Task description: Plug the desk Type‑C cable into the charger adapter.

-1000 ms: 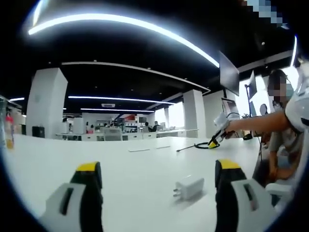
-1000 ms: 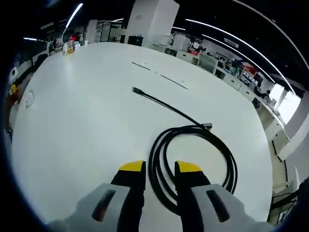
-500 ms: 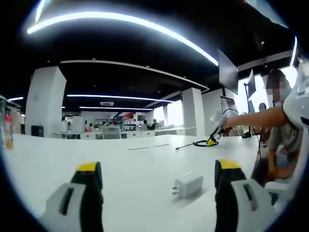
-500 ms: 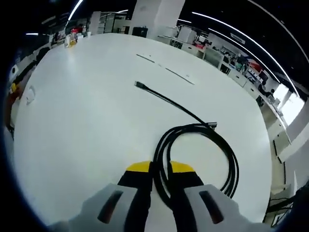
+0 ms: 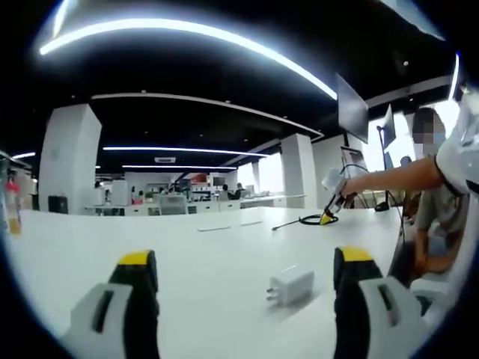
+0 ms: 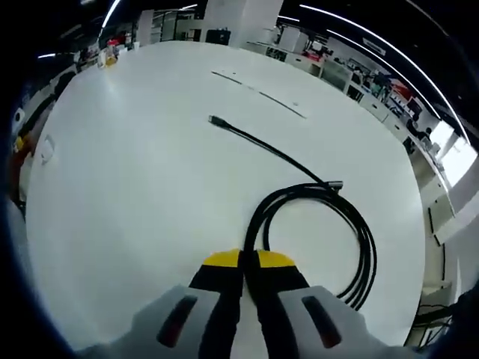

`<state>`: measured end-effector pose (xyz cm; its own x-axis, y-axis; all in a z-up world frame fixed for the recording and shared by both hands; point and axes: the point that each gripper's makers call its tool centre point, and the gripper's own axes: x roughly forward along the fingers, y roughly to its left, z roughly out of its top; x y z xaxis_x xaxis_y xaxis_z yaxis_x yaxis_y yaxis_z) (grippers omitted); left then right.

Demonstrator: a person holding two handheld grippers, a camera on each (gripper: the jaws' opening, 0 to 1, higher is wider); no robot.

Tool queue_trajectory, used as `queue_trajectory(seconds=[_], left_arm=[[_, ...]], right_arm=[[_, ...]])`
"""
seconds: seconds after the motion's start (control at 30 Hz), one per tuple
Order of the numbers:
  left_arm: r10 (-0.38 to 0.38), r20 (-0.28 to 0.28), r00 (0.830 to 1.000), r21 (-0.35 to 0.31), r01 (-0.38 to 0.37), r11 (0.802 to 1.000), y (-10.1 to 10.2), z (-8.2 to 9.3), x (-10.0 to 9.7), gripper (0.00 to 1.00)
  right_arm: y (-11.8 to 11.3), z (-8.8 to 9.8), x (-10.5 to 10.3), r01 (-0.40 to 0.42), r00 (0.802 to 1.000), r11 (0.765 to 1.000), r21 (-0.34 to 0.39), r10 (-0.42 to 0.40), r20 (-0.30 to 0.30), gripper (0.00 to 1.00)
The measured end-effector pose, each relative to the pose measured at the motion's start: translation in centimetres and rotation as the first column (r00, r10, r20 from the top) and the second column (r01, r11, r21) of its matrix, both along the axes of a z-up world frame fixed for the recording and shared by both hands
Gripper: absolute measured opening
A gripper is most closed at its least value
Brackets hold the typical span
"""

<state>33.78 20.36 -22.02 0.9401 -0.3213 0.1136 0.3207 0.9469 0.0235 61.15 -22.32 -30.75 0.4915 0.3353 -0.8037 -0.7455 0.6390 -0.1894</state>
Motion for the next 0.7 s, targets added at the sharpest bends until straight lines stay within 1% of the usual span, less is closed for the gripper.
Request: queue_trajectory(seconds=[0.23,0.27,0.33,0.37,0.43,0.5,0.57,0.7], left_arm=[[-0.002,-0.001,1.0,0.003,0.002,1.0,-0.1,0.0,0.0,0.98],[-0.004,-0.001,1.0,-0.001,0.004,1.0,-0.1,0.0,0.0,0.98],[-0.021,0.002,1.0,-0.029,0.022,0.999,-0.3,0.3,-0.1,0.98],[-0.026,0.005,1.0,-0.037,0.026,0.999,-0.4,0.4,-0.1,0.98],[-0.025,0.005,1.0,-0.035,0.025,0.999,-0.4,0.4,-0.1,0.98],[-0.017,-0.003,1.0,-0.018,0.017,1.0,-0.3,0.1,0.0,0.98],[-0.016,-0.006,1.0,-0.021,0.016,1.0,-0.3,0.1,0.0,0.98],[-0.02,-0.007,1.0,-0.027,0.02,0.999,-0.4,0.0,0.0,0.97]], right_arm=[[0.0,-0.2,0.0,0.006,1.0,1.0,-0.002,-0.006,-0.002,0.04],[0.0,-0.2,0.0,0.004,1.0,1.0,-0.006,-0.004,-0.001,0.03],[-0.1,-0.1,0.0,0.0,1.0,1.0,-0.013,0.0,0.002,0.02],[0.2,0.1,-0.2,-0.004,1.0,1.0,-0.008,0.004,0.0,0.02],[0.5,0.0,-0.7,-0.009,1.0,1.0,-0.012,0.009,0.0,0.02],[0.3,-0.2,-0.8,-0.015,1.0,0.999,-0.031,0.015,-0.001,0.02],[0.1,-0.2,-0.7,-0.018,1.0,0.999,-0.035,0.018,-0.002,0.02],[0.2,-0.2,-1.1,-0.022,1.0,0.999,-0.035,0.021,-0.008,0.02]])
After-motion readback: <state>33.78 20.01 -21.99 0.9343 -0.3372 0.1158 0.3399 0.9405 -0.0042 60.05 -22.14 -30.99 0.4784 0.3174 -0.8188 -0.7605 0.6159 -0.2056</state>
